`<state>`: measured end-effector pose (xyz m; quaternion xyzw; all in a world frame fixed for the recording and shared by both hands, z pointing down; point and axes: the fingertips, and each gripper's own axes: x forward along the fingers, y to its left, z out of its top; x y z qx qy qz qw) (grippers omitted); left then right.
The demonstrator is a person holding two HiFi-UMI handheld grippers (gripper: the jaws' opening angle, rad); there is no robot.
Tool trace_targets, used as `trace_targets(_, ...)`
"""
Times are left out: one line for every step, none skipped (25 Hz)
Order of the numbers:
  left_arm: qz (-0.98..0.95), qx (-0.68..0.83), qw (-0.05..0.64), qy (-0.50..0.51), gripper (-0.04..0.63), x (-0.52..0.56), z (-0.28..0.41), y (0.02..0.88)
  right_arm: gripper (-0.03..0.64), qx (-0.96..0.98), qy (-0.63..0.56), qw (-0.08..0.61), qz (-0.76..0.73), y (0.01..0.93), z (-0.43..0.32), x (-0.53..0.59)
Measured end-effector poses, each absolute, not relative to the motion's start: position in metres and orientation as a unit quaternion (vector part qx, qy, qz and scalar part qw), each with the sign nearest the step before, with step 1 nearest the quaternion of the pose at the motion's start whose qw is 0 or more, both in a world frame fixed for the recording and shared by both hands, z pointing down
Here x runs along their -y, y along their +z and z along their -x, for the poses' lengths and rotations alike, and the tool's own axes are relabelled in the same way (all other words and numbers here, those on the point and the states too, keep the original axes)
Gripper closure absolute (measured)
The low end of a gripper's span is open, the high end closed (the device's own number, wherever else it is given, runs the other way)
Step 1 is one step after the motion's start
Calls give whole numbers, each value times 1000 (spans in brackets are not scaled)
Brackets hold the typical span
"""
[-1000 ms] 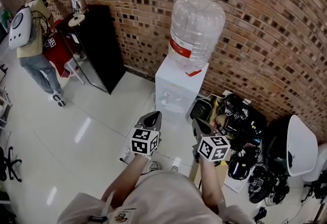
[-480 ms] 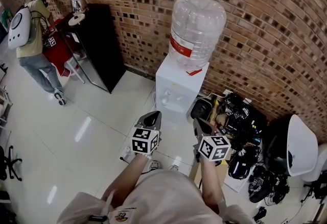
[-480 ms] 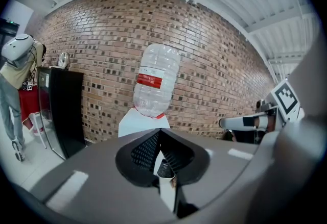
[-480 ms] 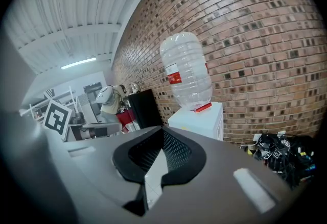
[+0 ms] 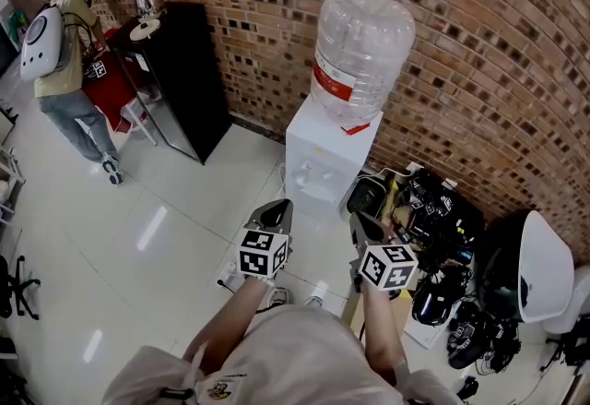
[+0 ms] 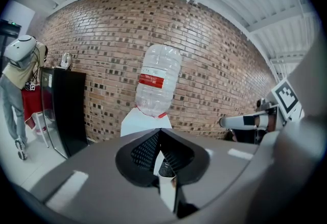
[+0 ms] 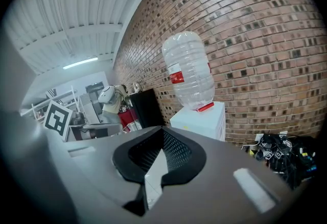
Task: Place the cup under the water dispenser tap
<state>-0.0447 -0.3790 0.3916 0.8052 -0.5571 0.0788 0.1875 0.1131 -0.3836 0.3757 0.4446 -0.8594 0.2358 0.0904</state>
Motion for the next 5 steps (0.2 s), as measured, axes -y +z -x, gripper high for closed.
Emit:
trace_targets(-805, 557, 188, 79, 584, 379, 44, 392, 617, 859, 236, 90, -445, 376, -113, 384)
trace_targets(-805, 557, 188, 79, 584, 379, 44, 392, 617, 859, 236, 90, -445, 376, -113, 384)
trace_targets(-805, 557, 189, 80, 584, 379, 43, 392, 617, 859, 236, 90, -445, 376, -112, 385)
trace_targets(-805, 557, 189, 80, 584, 379, 43, 392, 617, 859, 236, 90, -445, 376, -112, 385)
trace_targets(-805, 557, 189, 80, 584, 379, 43, 392, 617, 859, 236, 91, -445, 376, -112, 385)
